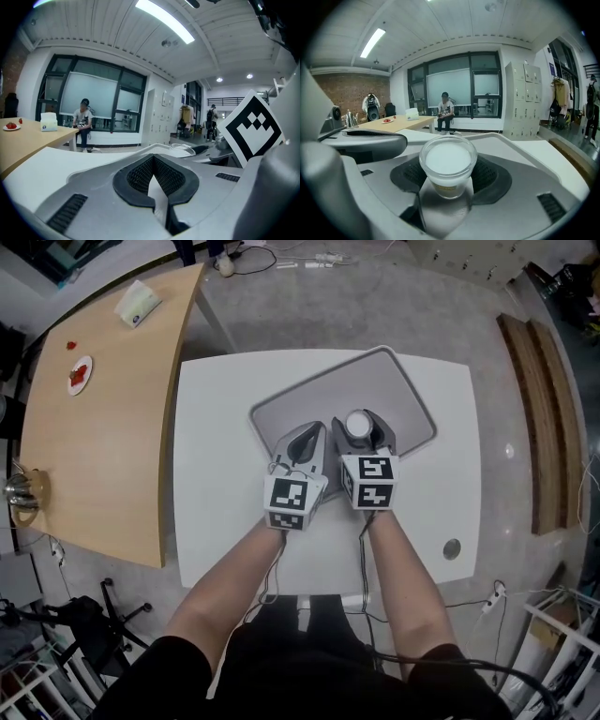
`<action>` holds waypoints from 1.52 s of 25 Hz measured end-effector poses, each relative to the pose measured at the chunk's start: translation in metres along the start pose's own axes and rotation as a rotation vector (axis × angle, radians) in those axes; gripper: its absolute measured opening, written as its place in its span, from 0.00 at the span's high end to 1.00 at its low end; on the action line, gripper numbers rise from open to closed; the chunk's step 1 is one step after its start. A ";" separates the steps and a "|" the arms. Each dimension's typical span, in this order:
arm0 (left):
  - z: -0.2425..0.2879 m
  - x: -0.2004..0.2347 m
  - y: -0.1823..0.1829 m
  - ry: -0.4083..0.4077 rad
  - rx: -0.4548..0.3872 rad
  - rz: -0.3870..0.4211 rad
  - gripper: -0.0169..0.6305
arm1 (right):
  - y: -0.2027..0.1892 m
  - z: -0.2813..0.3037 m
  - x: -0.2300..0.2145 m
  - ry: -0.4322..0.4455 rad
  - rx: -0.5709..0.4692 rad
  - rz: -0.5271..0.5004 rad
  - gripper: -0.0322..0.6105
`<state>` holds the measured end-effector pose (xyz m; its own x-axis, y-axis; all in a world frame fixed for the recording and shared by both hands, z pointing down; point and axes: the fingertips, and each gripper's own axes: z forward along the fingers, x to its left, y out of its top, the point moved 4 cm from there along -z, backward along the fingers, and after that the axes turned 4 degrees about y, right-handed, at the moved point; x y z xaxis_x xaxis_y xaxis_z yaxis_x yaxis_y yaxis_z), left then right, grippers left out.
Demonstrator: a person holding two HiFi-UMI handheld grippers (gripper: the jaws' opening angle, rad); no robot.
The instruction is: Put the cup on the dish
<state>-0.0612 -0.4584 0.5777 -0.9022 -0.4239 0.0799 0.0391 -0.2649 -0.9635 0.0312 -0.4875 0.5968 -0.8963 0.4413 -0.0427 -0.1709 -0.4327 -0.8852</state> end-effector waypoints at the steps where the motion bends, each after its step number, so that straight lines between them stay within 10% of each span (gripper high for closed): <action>1: 0.002 0.002 -0.002 0.001 0.005 -0.003 0.96 | -0.003 0.002 0.000 0.000 0.004 0.014 0.55; 16: -0.006 0.005 0.007 0.032 -0.003 -0.046 0.96 | 0.004 -0.012 0.000 -0.009 -0.001 0.033 0.55; 25: -0.069 -0.013 0.061 0.011 -0.067 -0.003 0.96 | 0.068 -0.108 0.037 -0.035 -0.174 0.001 0.56; 28: -0.100 -0.027 0.091 0.011 -0.091 -0.004 0.96 | 0.087 -0.151 0.049 -0.073 -0.233 -0.023 0.80; 38: -0.193 -0.074 0.176 0.018 -0.209 0.014 0.96 | 0.150 -0.271 0.080 -0.104 -0.392 -0.011 0.93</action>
<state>-0.0709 -0.3065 0.3524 -0.9097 -0.4103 0.0631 -0.0362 -0.0730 -0.9967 0.0445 -0.3039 0.3350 -0.9354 0.3537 -0.0030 -0.0297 -0.0871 -0.9958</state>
